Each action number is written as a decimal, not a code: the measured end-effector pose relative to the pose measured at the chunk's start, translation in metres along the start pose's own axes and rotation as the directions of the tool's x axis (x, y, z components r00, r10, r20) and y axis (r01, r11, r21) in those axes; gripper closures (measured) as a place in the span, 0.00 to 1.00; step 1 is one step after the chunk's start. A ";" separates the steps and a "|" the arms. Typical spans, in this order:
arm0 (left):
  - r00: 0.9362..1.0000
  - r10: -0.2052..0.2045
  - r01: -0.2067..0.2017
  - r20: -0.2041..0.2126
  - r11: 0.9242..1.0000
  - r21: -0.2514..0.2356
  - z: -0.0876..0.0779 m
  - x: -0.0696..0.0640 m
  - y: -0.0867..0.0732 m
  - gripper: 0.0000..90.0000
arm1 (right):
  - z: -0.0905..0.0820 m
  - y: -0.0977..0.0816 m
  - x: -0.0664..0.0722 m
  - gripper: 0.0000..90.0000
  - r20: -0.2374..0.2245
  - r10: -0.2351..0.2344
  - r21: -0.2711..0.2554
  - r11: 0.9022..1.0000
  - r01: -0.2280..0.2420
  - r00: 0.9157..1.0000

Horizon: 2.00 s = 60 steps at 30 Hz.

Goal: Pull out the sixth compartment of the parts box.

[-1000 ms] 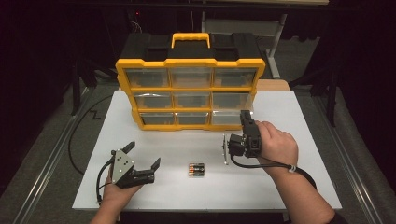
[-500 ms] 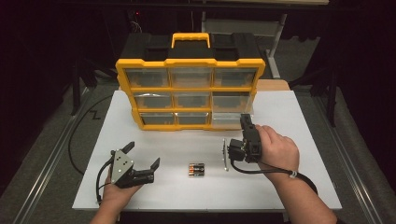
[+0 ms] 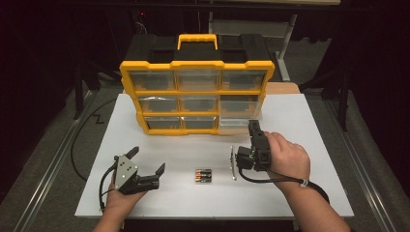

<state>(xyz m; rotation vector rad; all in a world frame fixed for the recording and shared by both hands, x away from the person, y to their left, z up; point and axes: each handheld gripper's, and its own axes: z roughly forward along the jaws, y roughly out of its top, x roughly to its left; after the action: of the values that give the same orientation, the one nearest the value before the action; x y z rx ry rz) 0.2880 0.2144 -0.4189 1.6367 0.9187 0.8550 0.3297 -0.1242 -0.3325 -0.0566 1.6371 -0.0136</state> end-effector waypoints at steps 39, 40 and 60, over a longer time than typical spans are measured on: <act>1.000 -0.007 0.007 -0.011 1.000 0.009 0.001 0.000 -0.002 0.01 | -0.018 -0.008 0.045 0.65 -0.065 0.011 -0.045 0.999 -0.013 0.998; 1.000 -0.010 0.010 -0.010 1.000 0.006 0.001 0.000 -0.001 0.01 | -0.019 -0.008 0.049 0.65 -0.071 0.013 -0.041 0.999 -0.016 0.997; 1.000 -0.007 0.007 0.007 1.000 0.003 0.003 -0.001 -0.001 0.01 | -0.014 -0.024 0.098 0.62 -0.128 0.035 -0.004 0.999 -0.036 0.991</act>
<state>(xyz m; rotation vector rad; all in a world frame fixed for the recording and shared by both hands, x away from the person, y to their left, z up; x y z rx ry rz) 0.2902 0.2121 -0.4211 1.6373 0.9213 0.8425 0.3103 -0.1528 -0.4278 -0.0321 1.7658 0.0158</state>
